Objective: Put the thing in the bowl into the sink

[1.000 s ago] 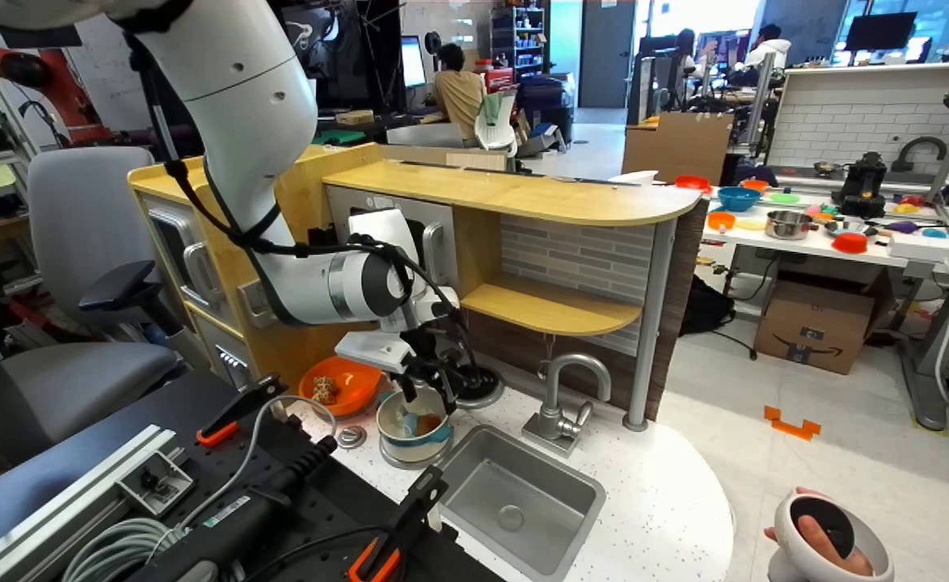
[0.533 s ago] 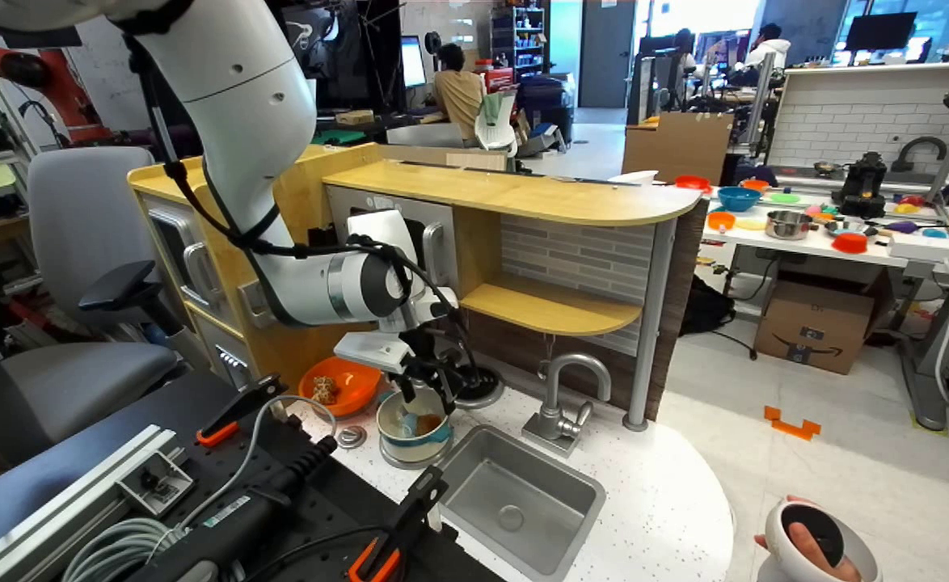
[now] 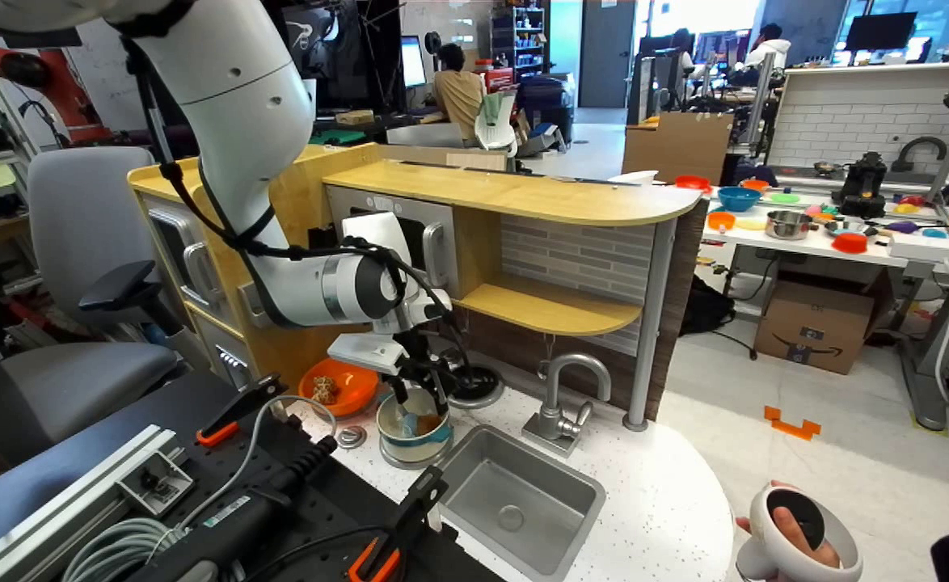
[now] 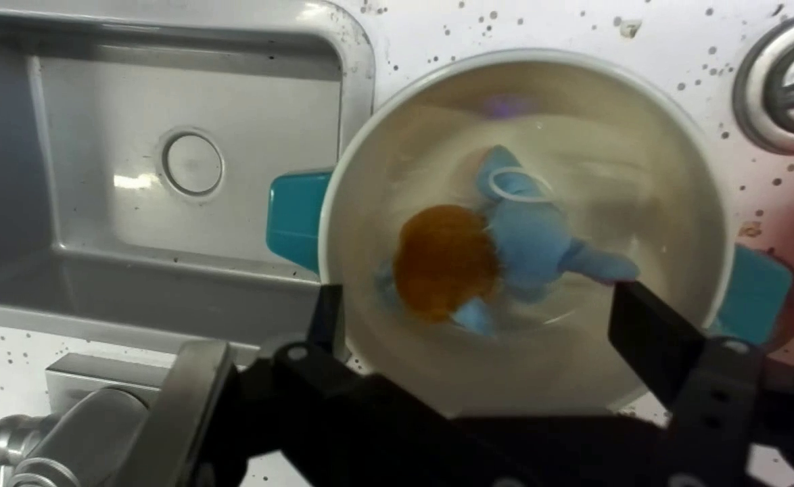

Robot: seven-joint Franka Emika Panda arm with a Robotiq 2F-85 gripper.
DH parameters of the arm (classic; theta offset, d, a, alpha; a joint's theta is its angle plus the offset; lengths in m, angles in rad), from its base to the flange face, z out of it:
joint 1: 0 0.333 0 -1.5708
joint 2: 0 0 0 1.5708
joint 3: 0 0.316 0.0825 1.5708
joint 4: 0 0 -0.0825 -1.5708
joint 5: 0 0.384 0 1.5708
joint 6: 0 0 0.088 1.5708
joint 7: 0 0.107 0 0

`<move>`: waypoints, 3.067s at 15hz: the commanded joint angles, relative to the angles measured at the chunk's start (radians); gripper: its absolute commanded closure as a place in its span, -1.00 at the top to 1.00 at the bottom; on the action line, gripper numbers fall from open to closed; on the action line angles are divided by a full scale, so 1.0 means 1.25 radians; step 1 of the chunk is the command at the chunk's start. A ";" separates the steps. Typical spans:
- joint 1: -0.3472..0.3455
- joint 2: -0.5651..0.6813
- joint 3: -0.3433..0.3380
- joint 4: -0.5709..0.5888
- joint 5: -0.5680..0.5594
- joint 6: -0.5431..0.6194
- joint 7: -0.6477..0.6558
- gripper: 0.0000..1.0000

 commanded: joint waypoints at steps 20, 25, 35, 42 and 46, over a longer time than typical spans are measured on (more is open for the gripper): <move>-0.003 0.041 0.013 0.040 0.015 -0.008 -0.050 -0.34; -0.008 0.032 0.018 0.033 0.015 -0.006 -0.065 -1.00; -0.040 -0.073 0.046 -0.053 0.016 0.010 -0.104 -0.99; -0.097 -0.223 0.097 -0.222 0.015 0.048 -0.180 -0.99; -0.145 -0.329 0.116 -0.294 0.025 0.042 -0.215 -0.99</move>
